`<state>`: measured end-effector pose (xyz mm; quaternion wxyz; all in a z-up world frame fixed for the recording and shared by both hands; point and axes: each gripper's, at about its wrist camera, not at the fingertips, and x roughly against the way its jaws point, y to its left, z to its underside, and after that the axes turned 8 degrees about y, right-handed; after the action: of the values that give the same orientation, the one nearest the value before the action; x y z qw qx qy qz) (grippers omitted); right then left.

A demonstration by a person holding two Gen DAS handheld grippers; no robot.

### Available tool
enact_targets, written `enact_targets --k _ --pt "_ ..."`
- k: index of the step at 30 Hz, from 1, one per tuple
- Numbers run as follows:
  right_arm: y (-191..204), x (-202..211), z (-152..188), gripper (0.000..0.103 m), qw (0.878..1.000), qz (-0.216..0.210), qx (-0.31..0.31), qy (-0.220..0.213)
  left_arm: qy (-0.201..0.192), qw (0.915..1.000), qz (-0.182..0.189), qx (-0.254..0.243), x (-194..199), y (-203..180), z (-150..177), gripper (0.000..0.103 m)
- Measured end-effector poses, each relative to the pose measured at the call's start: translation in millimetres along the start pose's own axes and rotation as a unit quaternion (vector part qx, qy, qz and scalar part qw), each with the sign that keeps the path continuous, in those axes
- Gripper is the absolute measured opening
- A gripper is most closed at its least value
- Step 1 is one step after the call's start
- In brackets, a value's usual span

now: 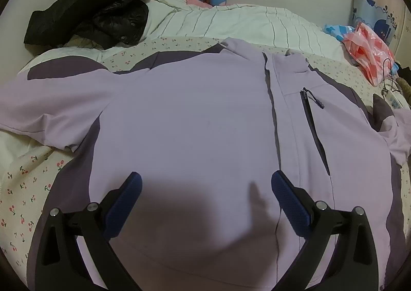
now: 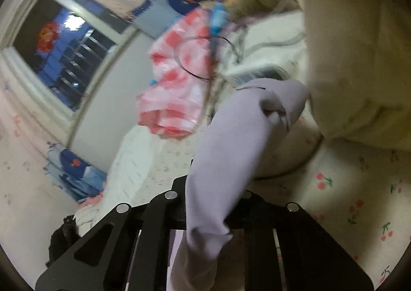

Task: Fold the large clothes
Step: 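Grasp the jacket sleeve cuff with the right gripper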

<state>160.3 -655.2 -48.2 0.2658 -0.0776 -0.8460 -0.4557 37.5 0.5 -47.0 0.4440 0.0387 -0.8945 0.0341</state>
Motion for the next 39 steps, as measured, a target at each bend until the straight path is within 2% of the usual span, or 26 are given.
enact_targets --k 2,5,6,9,12,14,16,17,18,19,20,21,23,24,25,26,27,29,31,32,33,34,35,36,39 --pt "9 3 1 0.013 1.000 0.011 0.017 -0.009 0.004 1.0000 -0.003 -0.003 -1 0 0 0.097" --pt "66 18 8 0.012 0.992 0.034 0.117 -0.028 0.006 1.0000 0.000 0.003 1 3 -1 0.097" --pt "102 27 14 0.012 0.983 0.044 0.175 -0.045 0.006 1.0000 0.001 0.005 2 4 -1 0.097" --pt "172 49 48 0.012 0.954 0.036 0.288 -0.071 0.002 1.0000 0.005 0.007 7 5 -2 0.097" --pt "205 33 104 0.012 0.928 0.035 0.372 -0.017 0.002 0.9998 0.015 0.011 11 6 -2 0.097" --pt "208 -4 162 0.013 0.896 0.054 0.435 0.066 0.002 0.9997 0.020 0.013 12 8 -3 0.097" --pt "194 -42 214 0.013 0.865 0.084 0.473 0.142 0.004 0.9995 0.025 0.019 13 10 -4 0.097" --pt "188 -53 227 0.013 0.857 0.097 0.480 0.159 0.004 0.9993 0.030 0.023 14 12 -4 0.097" --pt "185 -57 237 0.014 0.855 0.106 0.486 0.150 0.005 0.9991 0.033 0.026 15 13 -5 0.097" --pt "184 -55 237 0.015 0.857 0.107 0.483 0.144 0.004 0.9990 0.036 0.028 16 14 -5 0.097" --pt "188 -53 235 0.020 0.861 0.113 0.476 0.140 0.004 0.9987 0.040 0.032 17 16 -6 0.097" --pt "193 -50 233 0.026 0.859 0.125 0.479 0.133 0.004 0.9984 0.044 0.035 18 18 -7 0.097" --pt "204 -40 230 0.077 0.847 0.140 0.502 0.103 0.003 0.9979 0.050 0.039 19 18 -7 0.097" --pt "210 -33 232 0.083 0.838 0.140 0.521 0.078 0.005 0.9979 0.051 0.040 19 18 -7 0.097" --pt "221 -28 233 0.086 0.826 0.142 0.542 0.054 0.006 0.9978 0.053 0.039 18 18 -7 0.097" --pt "230 -27 232 0.087 0.821 0.143 0.551 0.051 0.007 0.9979 0.053 0.038 17 17 -7 0.097" --pt "240 -32 229 0.087 0.821 0.144 0.550 0.055 0.008 0.9979 0.052 0.039 17 17 -7 0.097" --pt "247 -50 227 0.088 0.815 0.163 0.550 0.080 0.009 0.9976 0.054 0.044 16 18 -7 0.097" --pt "252 -72 228 0.087 0.800 0.182 0.560 0.116 0.011 0.9973 0.054 0.048 14 21 -7 0.097" --pt "251 -78 230 0.072 0.797 0.184 0.563 0.121 0.012 0.9970 0.056 0.052 14 22 -7 0.097" --pt "251 -84 232 0.056 0.795 0.180 0.564 0.131 0.013 0.9969 0.057 0.053 14 22 -7 0.097" --pt "251 -87 228 0.024 0.805 0.173 0.548 0.149 0.013 0.9968 0.058 0.054 14 23 -7 0.097" --pt "249 -86 227 0.017 0.815 0.167 0.536 0.146 0.013 0.9968 0.057 0.053 14 23 -7 0.097" --pt "250 -80 220 0.015 0.829 0.151 0.519 0.140 0.012 0.9970 0.056 0.053 14 23 -7 0.097" --pt "246 -48 183 0.013 0.894 0.082 0.424 0.121 0.015 0.9971 0.057 0.049 14 22 -7 0.097"
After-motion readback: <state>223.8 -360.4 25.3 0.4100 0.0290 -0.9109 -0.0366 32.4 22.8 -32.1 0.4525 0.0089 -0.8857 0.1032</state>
